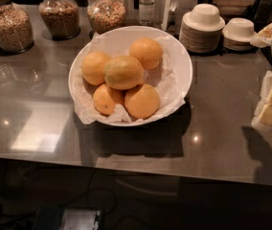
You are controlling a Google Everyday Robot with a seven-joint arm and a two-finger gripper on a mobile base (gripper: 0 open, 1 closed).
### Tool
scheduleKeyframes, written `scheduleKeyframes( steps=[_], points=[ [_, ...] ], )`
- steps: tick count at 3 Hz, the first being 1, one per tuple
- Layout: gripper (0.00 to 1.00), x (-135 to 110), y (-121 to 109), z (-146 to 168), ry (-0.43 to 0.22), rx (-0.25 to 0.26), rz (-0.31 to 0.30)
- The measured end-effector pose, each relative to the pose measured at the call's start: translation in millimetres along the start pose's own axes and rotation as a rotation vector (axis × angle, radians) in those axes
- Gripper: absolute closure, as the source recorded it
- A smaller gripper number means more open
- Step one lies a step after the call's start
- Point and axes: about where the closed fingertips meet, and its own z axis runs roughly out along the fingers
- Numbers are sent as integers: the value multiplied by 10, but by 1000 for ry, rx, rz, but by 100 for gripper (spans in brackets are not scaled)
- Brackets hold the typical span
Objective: Pick orange from white bowl
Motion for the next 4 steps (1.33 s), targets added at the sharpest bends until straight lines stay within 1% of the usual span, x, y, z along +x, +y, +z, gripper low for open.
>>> scheduleKeyframes(
  steps=[1,2,3,4],
  points=[
    [0,0,0,1,0,0,0],
    [0,9,-29,115,-46,-91,15],
    [0,-267,42,651,-170,-340,-40],
    [0,-731,238,979,-336,-534,-147]
  ],
)
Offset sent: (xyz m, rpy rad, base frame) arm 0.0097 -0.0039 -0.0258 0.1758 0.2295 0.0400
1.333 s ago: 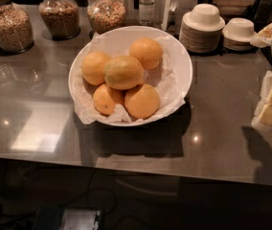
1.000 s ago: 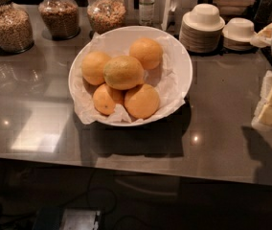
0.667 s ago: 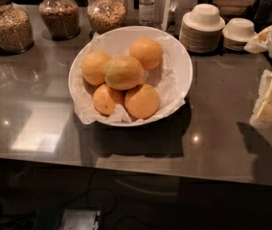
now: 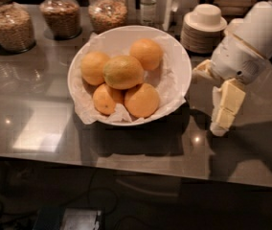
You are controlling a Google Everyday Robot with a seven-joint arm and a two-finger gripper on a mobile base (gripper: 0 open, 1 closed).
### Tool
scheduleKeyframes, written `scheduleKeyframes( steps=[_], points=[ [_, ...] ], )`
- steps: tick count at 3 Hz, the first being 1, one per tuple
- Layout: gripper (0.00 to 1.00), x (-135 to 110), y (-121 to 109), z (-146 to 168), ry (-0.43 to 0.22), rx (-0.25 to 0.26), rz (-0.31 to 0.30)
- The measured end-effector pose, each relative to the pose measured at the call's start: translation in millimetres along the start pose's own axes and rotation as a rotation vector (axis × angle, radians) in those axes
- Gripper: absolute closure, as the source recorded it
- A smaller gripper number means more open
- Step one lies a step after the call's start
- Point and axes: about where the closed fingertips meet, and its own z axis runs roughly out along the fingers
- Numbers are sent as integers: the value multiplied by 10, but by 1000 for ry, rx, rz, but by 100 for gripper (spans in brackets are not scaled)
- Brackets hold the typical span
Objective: Pick orange from white bowl
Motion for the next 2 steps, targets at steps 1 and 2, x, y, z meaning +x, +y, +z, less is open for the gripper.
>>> scheduleKeyframes(
  steps=[1,2],
  points=[
    [0,2,0,-4,0,1,0],
    [0,-128,-63,-68,-27,57,-24]
  ],
)
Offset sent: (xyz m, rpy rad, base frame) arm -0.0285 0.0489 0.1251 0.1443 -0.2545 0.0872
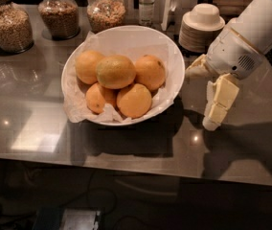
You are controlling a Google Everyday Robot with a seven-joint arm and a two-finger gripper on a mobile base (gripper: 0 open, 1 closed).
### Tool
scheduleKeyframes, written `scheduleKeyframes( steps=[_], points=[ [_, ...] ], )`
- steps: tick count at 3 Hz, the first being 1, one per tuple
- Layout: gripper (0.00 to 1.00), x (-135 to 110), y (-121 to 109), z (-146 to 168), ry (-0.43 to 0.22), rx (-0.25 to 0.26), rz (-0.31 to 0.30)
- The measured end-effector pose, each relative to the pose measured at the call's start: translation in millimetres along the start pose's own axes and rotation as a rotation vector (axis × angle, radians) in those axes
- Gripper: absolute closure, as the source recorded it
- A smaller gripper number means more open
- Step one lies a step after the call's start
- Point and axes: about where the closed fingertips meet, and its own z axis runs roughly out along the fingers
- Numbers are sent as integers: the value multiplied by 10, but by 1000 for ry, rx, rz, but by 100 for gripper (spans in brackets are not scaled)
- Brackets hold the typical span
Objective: Pick orange from white bowl
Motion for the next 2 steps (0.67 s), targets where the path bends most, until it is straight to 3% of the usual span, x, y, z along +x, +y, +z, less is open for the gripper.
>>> scheduleKeyframes(
  steps=[2],
  points=[
    [0,10,-26,-4,-15,6,4]
  ],
)
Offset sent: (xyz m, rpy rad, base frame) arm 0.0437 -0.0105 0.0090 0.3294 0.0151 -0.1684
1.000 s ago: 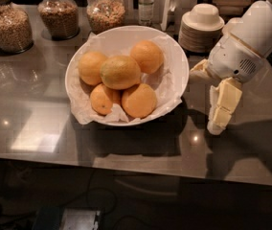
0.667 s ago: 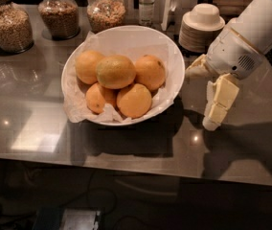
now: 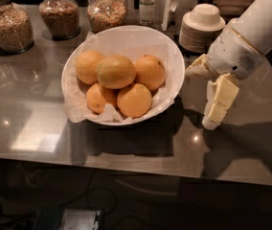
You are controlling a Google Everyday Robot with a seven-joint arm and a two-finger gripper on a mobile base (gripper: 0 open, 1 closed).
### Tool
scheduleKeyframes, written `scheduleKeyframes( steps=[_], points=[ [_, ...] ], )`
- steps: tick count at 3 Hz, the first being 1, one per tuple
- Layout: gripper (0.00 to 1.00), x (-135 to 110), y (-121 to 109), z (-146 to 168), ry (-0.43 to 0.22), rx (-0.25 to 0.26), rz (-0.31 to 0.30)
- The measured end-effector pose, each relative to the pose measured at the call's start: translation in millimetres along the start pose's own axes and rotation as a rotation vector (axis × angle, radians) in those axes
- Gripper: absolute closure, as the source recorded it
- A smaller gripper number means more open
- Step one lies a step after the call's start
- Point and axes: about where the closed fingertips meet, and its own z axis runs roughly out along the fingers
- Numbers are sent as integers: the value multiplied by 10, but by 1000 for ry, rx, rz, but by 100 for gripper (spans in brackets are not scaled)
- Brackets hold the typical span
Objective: Pick orange from white bowl
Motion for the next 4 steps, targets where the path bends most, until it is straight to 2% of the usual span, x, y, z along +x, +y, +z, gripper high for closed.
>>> scheduleKeyframes(
  steps=[1,2,3,4],
  points=[
    [0,201,-289,-334,-155,118,55],
    [0,318,-578,-894,-316,279,129],
    [0,250,-620,-995,-340,303,118],
    [0,170,-627,-948,-314,302,87]
  ],
)
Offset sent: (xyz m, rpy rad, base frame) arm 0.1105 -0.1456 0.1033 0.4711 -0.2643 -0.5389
